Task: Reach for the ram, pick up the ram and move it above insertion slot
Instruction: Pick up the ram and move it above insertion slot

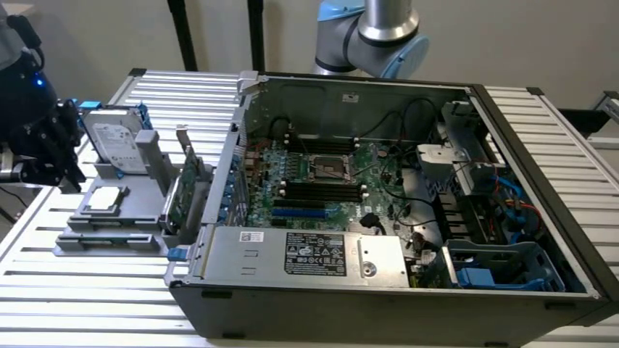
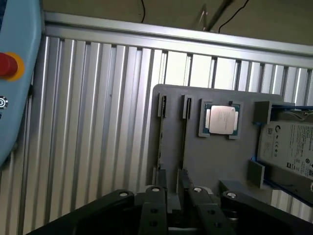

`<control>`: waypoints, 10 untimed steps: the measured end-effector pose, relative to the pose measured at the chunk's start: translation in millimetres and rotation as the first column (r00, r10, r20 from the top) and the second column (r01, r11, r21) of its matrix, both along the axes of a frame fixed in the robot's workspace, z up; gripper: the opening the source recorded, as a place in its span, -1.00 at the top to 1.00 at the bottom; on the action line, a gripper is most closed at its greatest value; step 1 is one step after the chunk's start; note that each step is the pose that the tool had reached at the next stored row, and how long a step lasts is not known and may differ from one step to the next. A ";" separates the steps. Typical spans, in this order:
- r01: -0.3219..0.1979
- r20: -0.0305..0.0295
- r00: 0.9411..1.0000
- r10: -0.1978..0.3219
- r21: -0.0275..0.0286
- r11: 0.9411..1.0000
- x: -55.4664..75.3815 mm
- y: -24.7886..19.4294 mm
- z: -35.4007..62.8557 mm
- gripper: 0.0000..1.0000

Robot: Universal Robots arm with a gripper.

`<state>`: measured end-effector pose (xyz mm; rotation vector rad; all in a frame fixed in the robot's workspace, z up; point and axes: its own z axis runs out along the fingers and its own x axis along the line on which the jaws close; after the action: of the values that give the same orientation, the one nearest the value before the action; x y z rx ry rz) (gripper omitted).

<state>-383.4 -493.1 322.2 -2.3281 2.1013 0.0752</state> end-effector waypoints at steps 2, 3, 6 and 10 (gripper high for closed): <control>0.000 0.006 1.000 0.000 0.000 1.000 -0.2 0.0 -2.0 0.28; 0.000 0.010 1.000 0.000 0.000 1.000 -0.3 0.0 -3.4 0.28; 0.000 0.017 1.000 0.000 0.000 1.000 -0.8 -0.3 -8.5 0.15; 0.000 0.019 1.000 0.000 0.000 1.000 -2.5 -1.4 -15.8 0.15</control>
<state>-385.9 -494.5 306.4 -2.3195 2.0928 0.0532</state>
